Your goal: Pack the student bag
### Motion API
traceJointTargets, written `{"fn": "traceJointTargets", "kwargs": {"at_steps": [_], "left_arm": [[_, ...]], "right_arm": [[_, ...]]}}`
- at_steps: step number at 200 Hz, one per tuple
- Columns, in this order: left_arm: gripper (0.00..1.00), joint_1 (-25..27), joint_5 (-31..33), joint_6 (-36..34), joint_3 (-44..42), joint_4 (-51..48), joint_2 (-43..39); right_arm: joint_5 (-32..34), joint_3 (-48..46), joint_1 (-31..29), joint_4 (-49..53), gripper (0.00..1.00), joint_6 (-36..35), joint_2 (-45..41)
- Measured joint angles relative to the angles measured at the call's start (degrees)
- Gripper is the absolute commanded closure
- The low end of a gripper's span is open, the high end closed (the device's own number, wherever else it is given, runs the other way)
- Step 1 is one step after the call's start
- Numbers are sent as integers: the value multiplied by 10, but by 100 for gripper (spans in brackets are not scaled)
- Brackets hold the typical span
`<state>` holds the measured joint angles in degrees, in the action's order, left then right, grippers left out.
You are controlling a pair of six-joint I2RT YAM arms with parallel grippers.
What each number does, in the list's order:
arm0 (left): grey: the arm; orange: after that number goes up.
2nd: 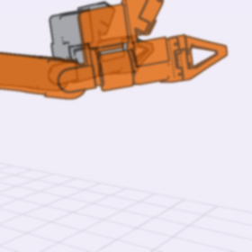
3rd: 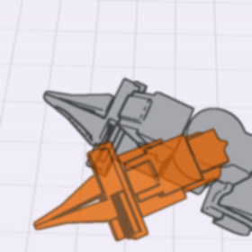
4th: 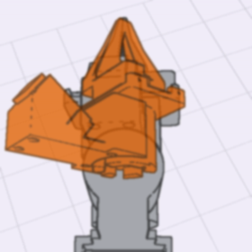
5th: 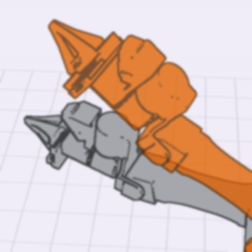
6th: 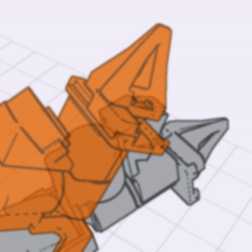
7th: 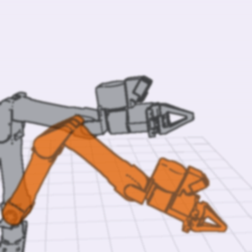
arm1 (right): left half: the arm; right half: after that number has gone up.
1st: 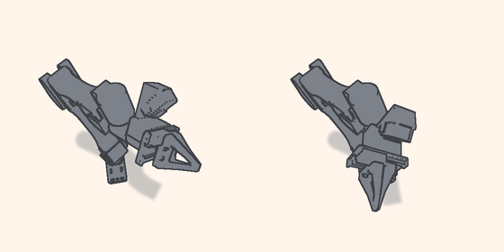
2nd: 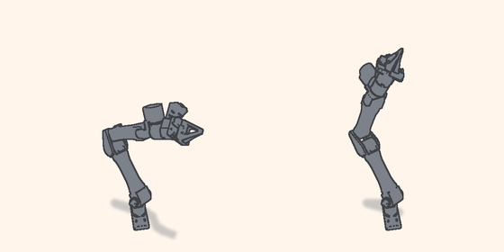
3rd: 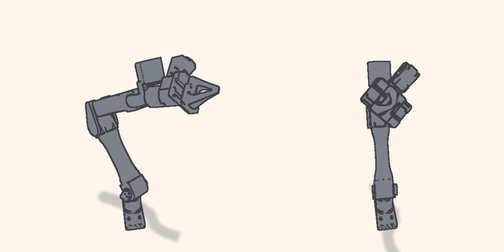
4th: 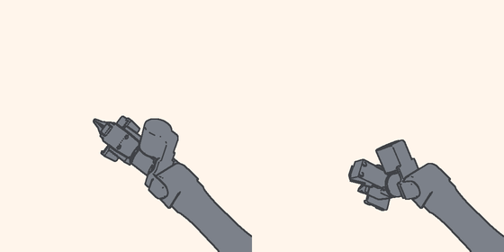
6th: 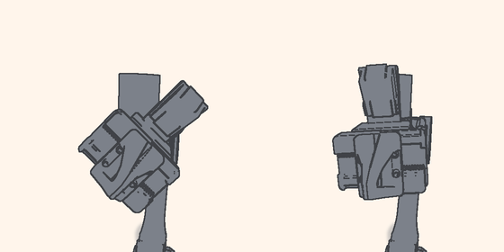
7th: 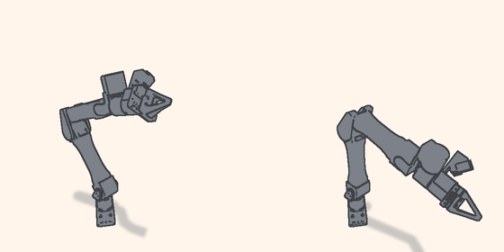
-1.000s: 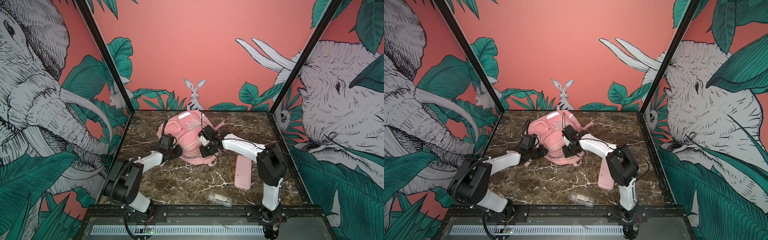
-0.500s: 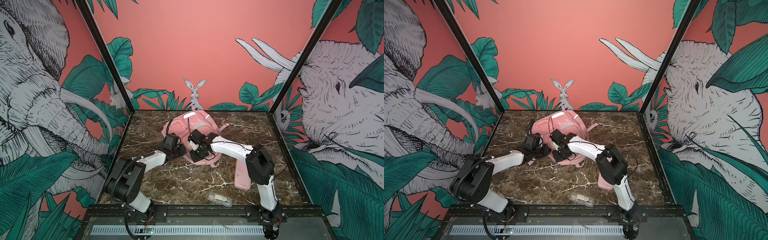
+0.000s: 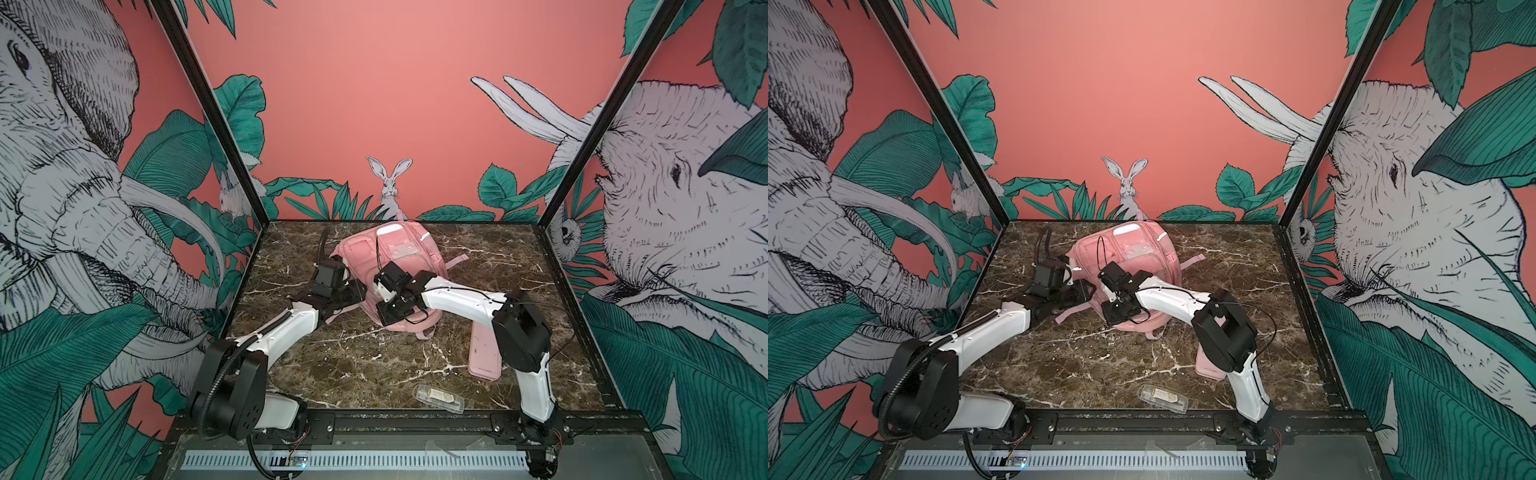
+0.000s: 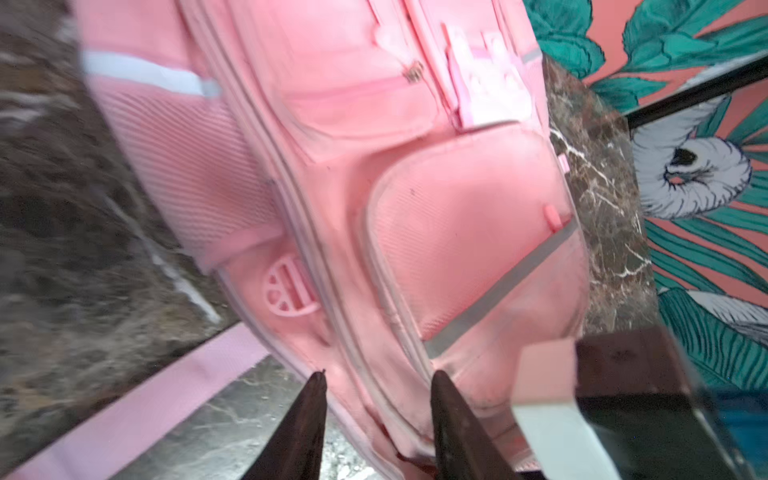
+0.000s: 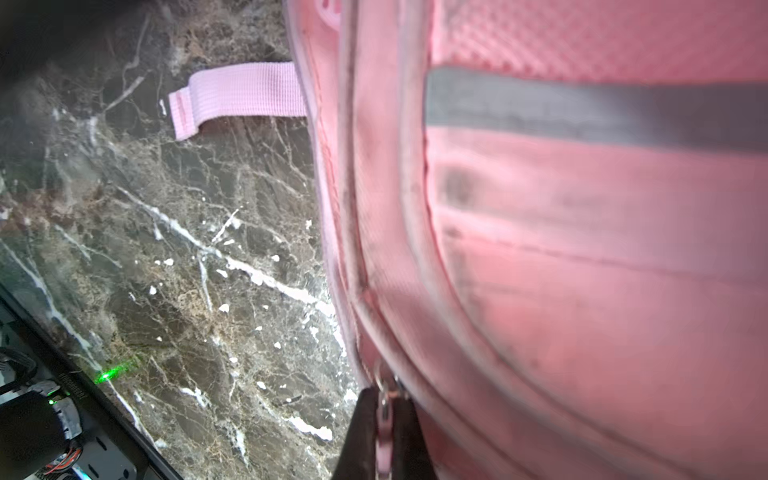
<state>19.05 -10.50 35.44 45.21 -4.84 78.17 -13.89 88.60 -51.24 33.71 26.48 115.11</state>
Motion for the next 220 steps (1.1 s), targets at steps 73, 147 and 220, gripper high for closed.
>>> {"fn": "traceJointTargets", "kwargs": {"at_steps": [73, 147, 220], "left_arm": [[50, -50, -4, -36, 21, -25, 50], [45, -84, 12, -38, 51, -27, 109], [61, -103, -53, -22, 99, 24, 239]], "right_arm": [[14, -79, 0, -16, 100, 1, -64], [27, -130, 28, -3, 100, -3, -129], [16, -132, 33, 3, 100, -5, -130]]}}
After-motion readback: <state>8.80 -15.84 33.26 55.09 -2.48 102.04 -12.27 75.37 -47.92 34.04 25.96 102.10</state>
